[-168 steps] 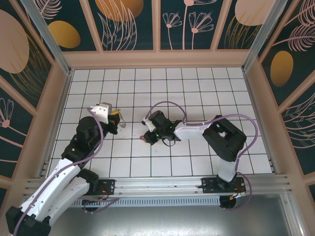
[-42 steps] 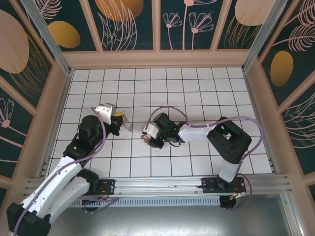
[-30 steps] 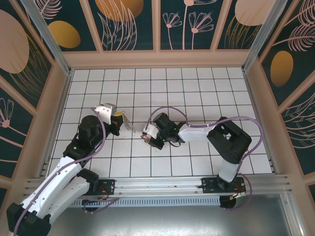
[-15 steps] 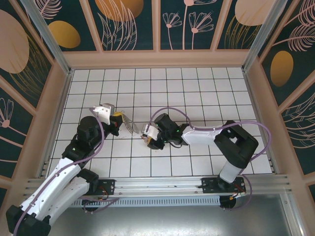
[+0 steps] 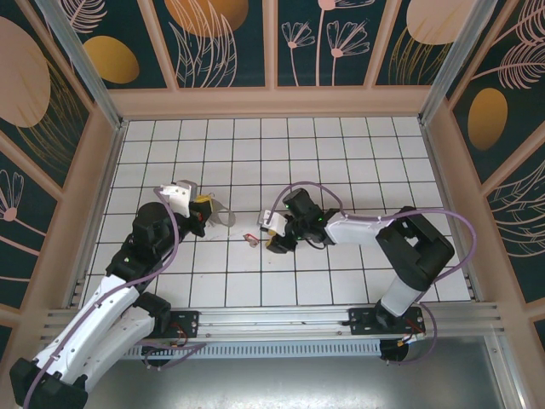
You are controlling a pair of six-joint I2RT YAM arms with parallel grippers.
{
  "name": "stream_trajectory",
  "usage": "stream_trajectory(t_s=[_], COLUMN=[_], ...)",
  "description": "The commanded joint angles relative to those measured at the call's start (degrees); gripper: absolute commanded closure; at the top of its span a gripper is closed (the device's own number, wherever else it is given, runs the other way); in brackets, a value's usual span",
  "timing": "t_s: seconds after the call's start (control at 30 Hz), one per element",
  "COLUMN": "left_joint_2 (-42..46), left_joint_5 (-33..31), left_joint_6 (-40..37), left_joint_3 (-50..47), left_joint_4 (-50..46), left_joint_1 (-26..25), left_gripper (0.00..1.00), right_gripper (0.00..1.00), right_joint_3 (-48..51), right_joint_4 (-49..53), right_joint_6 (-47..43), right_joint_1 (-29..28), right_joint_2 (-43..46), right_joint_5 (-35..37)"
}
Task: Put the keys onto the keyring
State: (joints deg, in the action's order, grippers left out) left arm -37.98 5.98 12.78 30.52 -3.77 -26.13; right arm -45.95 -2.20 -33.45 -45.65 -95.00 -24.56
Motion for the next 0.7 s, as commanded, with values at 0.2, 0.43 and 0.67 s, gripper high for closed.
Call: stream_trajectory(t_s=[0.2, 0.43, 0.67], left_joint_2=[1.2, 2.0, 2.3], left_joint_5=[0.3, -0.1, -0.3], left_joint_6=[0.9, 0.7, 0.9], left_joint_3=[0.6, 0.8, 0.7], left_joint_4=[0.9, 0.4, 0.3], left_joint_1=[0.3, 0.3, 0.3], left_gripper=[1.0, 1.0, 1.0], right_gripper=[0.58, 0.59, 0.63], right_joint_3=[2.9, -0.3, -1.2], right_joint_4=[-10.5, -10.1, -11.6], right_joint_6=[-5.2, -5.7, -5.4], right_joint_1=[-0.1, -0.3, -0.9], right_joint_2=[-1.4, -5.2, -7.9], right_joint_5=[-5.9, -6.6, -5.3])
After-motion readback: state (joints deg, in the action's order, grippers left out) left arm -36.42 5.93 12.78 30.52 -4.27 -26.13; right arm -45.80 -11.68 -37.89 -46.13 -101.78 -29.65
